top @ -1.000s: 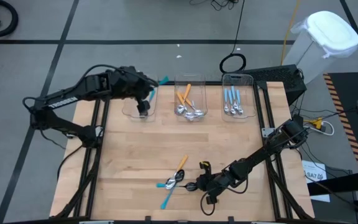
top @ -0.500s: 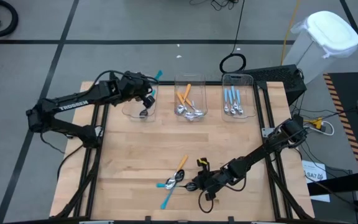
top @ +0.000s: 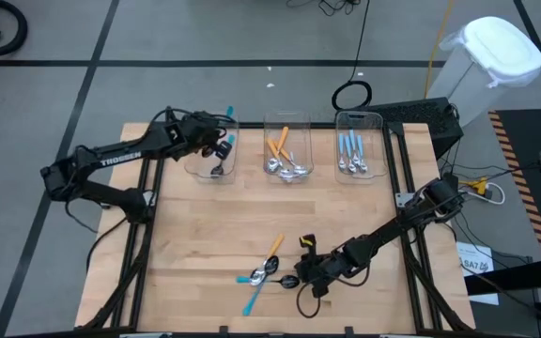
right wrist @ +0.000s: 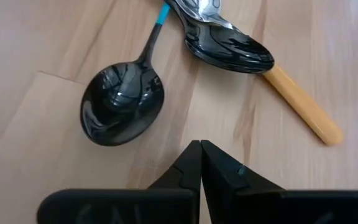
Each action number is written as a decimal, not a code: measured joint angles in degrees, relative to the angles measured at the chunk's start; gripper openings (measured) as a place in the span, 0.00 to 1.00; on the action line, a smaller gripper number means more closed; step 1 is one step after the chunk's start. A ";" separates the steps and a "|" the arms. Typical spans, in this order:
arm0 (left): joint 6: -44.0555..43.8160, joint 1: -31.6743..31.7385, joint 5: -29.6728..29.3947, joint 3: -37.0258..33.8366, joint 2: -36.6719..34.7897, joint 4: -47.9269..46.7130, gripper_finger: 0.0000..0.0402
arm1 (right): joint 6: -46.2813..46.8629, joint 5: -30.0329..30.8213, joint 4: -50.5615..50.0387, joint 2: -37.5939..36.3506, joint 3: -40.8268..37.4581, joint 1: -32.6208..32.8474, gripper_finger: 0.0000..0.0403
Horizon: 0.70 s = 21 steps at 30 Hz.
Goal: Sort silverware by color (type)
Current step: Put the blue spoon into the left transparent bin
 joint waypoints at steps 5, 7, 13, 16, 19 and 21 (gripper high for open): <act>-1.10 -0.08 -0.03 -0.04 4.70 2.09 0.01 | 0.04 -0.02 -0.02 -0.02 0.04 0.02 0.01; -1.71 -0.05 -0.05 -0.04 6.79 2.88 0.01 | 0.69 -0.04 -0.06 -0.02 0.04 0.02 0.01; -4.77 0.45 -0.69 -0.04 12.38 2.64 0.01 | 2.80 -0.13 -0.99 -0.02 0.04 0.56 0.01; -6.15 1.23 -1.15 -0.04 14.74 2.30 0.01 | 3.91 -0.16 -1.05 -0.02 0.04 0.60 0.01; -7.19 2.01 -1.22 -0.04 16.52 2.09 0.01 | 4.46 -0.15 -1.05 -0.02 0.04 0.56 0.01; -7.64 2.28 -1.23 -0.04 17.63 1.93 0.01 | 4.88 -0.15 -1.11 -0.02 0.04 0.56 0.01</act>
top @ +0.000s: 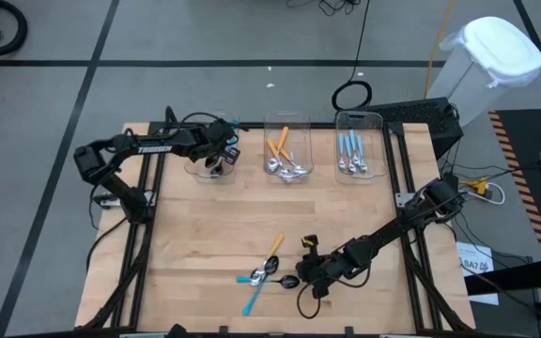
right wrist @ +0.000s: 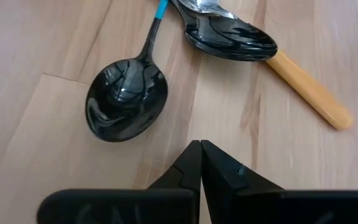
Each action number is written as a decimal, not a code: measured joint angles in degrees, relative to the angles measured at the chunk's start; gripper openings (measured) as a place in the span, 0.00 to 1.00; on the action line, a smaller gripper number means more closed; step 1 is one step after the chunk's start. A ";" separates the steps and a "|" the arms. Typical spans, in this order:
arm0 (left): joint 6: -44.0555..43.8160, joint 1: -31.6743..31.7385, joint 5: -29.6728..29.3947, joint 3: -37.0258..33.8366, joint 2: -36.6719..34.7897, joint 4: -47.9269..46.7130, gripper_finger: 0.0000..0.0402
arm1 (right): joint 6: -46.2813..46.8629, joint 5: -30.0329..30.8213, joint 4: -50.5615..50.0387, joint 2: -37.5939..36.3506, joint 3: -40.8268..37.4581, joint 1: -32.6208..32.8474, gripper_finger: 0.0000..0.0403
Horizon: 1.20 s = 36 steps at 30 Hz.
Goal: Sort silverware by color (type)
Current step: Put the blue spoon into the left transparent bin, then put the brown spoon into the middle transparent bin
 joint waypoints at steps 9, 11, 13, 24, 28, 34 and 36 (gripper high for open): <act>-2.08 0.06 -0.13 0.02 2.62 0.01 0.02 | 0.12 -0.02 -0.22 -0.02 0.00 0.02 0.01; -2.96 0.24 -0.14 0.02 2.67 -0.03 0.05 | 0.12 0.00 -0.22 -0.02 0.00 0.02 0.01; -3.73 0.24 -0.14 0.02 2.67 0.01 0.09 | 0.12 -0.02 -0.24 -0.04 0.00 0.02 0.01; -1.07 -0.76 0.37 1.40 2.47 -3.03 0.15 | 2.32 -0.02 0.18 -0.04 0.00 -0.01 0.01; 0.42 -2.56 -0.35 2.62 0.55 -5.42 0.15 | 4.29 -0.04 -0.23 -0.04 1.58 -0.50 0.01; 1.86 -7.87 -1.65 2.69 -5.91 -6.34 0.16 | 7.41 -0.46 -0.46 -0.04 6.73 -1.67 0.01; 1.98 -10.83 -1.66 2.69 -8.08 -6.61 0.16 | 7.56 -1.81 -0.60 -0.04 8.20 -2.28 0.02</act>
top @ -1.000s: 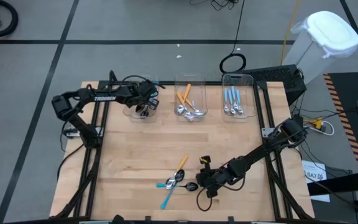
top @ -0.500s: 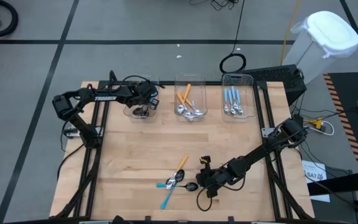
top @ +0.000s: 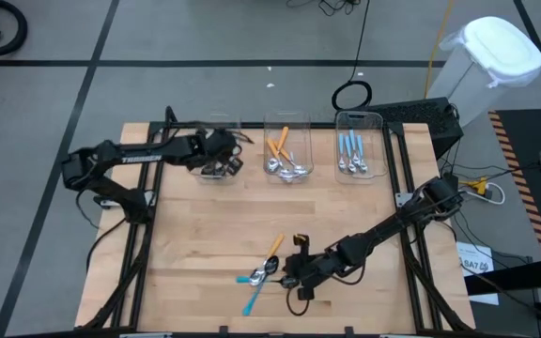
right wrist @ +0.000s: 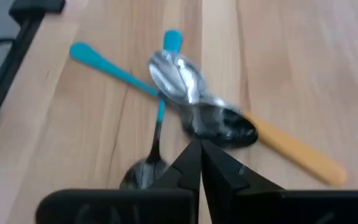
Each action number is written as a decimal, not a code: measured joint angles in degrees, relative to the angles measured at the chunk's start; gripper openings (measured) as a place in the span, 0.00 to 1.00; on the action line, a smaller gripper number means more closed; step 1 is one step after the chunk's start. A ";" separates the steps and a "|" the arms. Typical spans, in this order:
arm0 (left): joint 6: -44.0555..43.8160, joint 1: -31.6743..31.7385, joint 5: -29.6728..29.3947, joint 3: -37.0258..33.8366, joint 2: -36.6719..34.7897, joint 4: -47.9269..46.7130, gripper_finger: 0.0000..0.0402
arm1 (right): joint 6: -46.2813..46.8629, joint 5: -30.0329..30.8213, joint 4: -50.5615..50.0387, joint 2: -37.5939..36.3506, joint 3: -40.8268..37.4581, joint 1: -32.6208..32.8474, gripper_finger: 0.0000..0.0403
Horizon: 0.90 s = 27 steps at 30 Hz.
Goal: Sort silverware by color (type)
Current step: Put the brown spoon into the middle transparent bin
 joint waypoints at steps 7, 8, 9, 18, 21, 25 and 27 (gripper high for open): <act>-2.62 -14.92 -3.83 0.02 -1.82 -0.61 0.16 | -2.53 0.60 -0.22 0.00 1.94 -1.54 0.15; -3.59 -17.31 -5.10 0.02 -1.84 -0.67 0.16 | -3.48 1.03 -0.64 0.00 1.92 -2.02 0.17; -4.67 -19.65 -6.46 0.02 -1.84 -0.59 0.16 | -4.81 1.81 -0.90 0.00 1.92 -2.48 0.20; -12.71 -36.96 -19.40 0.00 -1.61 -3.55 0.16 | -18.51 -4.22 -4.79 0.00 1.90 -9.54 0.34; -17.04 -40.64 -20.31 -0.06 -0.77 -6.11 0.16 | -23.02 -10.34 -5.30 0.00 1.90 -11.80 0.35; -22.11 -44.23 -21.90 0.00 -0.24 -6.68 0.16 | -29.14 -14.64 -5.99 0.00 1.87 -14.12 0.35; -24.14 -45.87 -22.04 -0.09 0.06 -6.98 0.16 | -31.92 -14.96 -5.82 0.00 1.87 -14.89 0.35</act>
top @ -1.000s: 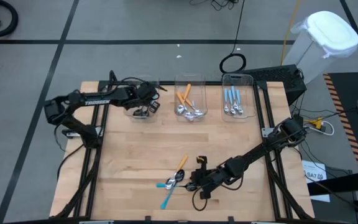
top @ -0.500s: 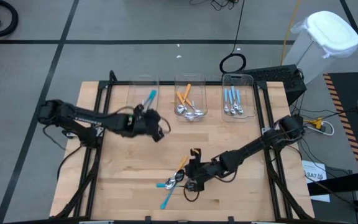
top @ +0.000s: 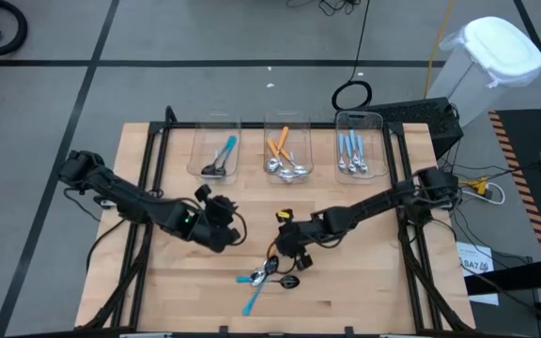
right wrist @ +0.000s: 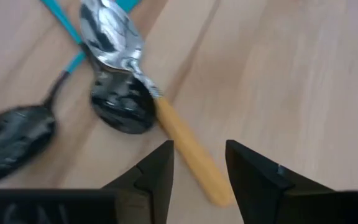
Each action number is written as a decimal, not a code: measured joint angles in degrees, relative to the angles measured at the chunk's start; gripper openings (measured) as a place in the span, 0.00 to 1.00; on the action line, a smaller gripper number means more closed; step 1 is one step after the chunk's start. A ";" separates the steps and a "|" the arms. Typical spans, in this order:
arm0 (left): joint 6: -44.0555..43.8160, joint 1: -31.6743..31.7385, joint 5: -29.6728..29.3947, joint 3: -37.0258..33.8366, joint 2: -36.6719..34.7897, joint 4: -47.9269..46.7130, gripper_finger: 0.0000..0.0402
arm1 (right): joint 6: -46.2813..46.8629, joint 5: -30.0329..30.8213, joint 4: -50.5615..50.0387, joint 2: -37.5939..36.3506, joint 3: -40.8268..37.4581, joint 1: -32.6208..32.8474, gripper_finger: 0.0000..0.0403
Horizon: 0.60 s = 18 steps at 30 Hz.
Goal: Sort silverware by color (type)
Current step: Put the brown spoon into the middle transparent bin
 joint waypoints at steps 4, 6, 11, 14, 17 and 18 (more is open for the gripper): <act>-3.24 -2.43 -0.74 0.06 1.77 0.88 0.16 | -4.01 -4.04 0.11 0.00 0.00 -1.45 0.35; -4.38 -3.23 -0.84 -0.02 2.73 1.01 0.16 | -5.40 -7.11 0.26 0.43 0.00 -2.19 0.35; -6.19 -3.93 -0.92 -0.01 5.49 2.15 0.16 | -9.77 -10.03 0.72 1.92 -0.01 -3.69 0.35; -6.80 -3.93 -0.76 0.02 6.52 2.13 0.16 | -11.51 -11.13 0.27 3.43 -0.02 -4.42 0.35; -7.68 -3.93 -0.69 0.04 6.91 2.26 0.16 | -11.82 -14.94 1.46 5.46 -0.02 -5.40 0.35; -7.78 -3.93 -0.65 0.04 6.91 2.26 0.16 | -11.81 -15.64 1.59 6.25 -0.02 -5.58 0.35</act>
